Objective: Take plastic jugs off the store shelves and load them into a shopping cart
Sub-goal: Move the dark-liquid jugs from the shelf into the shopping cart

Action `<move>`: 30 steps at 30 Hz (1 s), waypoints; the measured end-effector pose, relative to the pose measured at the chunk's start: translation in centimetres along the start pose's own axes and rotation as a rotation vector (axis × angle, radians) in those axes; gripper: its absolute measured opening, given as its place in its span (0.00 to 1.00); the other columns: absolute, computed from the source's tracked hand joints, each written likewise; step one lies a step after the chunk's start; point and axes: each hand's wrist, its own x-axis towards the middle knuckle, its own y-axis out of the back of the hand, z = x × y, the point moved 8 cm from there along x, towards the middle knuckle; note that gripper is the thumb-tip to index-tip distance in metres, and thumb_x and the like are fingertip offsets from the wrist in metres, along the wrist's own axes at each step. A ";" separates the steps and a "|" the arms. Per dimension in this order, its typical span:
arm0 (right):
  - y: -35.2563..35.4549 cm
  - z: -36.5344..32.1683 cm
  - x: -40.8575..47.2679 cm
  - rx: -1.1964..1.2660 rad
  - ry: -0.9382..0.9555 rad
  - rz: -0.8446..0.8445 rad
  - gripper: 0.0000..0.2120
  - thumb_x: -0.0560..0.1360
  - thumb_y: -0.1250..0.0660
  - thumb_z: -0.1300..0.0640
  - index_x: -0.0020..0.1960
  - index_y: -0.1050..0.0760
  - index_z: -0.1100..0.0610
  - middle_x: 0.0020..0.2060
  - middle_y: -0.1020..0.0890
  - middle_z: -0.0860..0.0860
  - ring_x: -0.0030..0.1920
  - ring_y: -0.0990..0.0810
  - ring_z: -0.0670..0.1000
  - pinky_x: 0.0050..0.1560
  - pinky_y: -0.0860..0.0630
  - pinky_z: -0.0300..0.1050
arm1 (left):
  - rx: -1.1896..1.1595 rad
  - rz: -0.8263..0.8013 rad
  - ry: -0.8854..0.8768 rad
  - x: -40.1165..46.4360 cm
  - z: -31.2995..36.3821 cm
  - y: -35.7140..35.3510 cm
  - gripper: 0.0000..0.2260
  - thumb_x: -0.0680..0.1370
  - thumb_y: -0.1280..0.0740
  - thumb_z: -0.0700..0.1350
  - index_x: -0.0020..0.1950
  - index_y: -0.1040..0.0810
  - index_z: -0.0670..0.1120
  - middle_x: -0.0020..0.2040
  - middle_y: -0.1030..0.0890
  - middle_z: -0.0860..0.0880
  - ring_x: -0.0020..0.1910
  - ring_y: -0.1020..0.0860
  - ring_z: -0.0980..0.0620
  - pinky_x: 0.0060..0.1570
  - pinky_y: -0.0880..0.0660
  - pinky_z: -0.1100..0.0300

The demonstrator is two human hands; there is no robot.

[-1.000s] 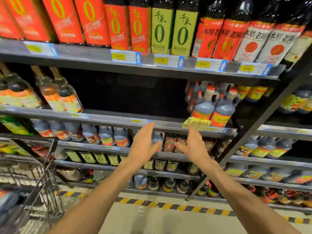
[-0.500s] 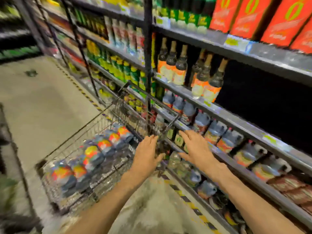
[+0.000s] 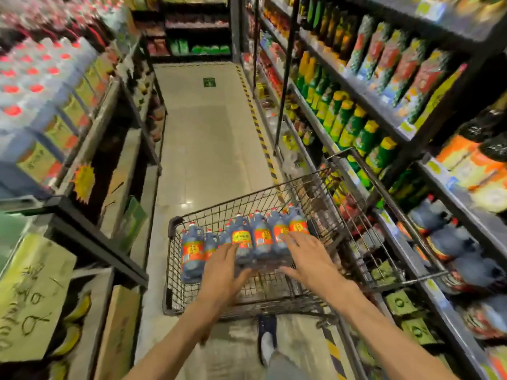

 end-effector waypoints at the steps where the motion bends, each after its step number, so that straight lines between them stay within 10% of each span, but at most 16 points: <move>1: -0.5 0.0 1.8 0.001 0.022 -0.015 0.41 0.75 0.27 0.40 0.80 0.39 0.54 0.75 0.31 0.57 0.76 0.33 0.61 0.75 0.35 0.57 | 0.009 0.003 0.036 1.0 -1.2 -0.2 0.30 0.76 0.32 0.62 0.74 0.31 0.49 0.67 0.24 0.49 0.65 0.25 0.48 0.63 0.27 0.52; 9: -4.7 0.3 12.9 0.080 0.185 -0.139 0.39 0.76 0.29 0.41 0.81 0.42 0.50 0.77 0.33 0.53 0.78 0.36 0.57 0.76 0.38 0.55 | 0.041 -0.055 0.349 6.5 -11.6 -2.6 0.26 0.75 0.34 0.64 0.64 0.25 0.48 0.55 0.20 0.48 0.51 0.21 0.45 0.45 0.26 0.50; 16: -11.2 0.1 19.1 0.114 0.241 -0.317 0.38 0.77 0.29 0.41 0.80 0.40 0.53 0.76 0.33 0.55 0.77 0.35 0.60 0.75 0.36 0.55 | -0.156 -0.106 0.652 8.0 -24.6 -8.2 0.29 0.74 0.37 0.70 0.66 0.29 0.52 0.55 0.23 0.49 0.54 0.21 0.45 0.50 0.23 0.46; 25: -16.3 -1.0 22.5 0.195 0.117 -0.441 0.36 0.81 0.36 0.40 0.82 0.46 0.50 0.79 0.38 0.49 0.79 0.40 0.54 0.79 0.43 0.53 | -0.401 -0.148 0.948 11.4 -31.9 -10.0 0.21 0.67 0.21 0.58 0.51 0.25 0.50 0.47 0.17 0.46 0.47 0.17 0.45 0.48 0.20 0.51; 30: -17.4 -1.6 22.9 0.215 -0.016 -0.445 0.35 0.80 0.35 0.41 0.82 0.44 0.49 0.76 0.34 0.47 0.76 0.34 0.52 0.75 0.35 0.51 | -0.631 -0.231 1.005 12.8 -33.1 -12.0 0.24 0.68 0.18 0.46 0.60 0.24 0.45 0.52 0.16 0.45 0.48 0.15 0.49 0.49 0.18 0.51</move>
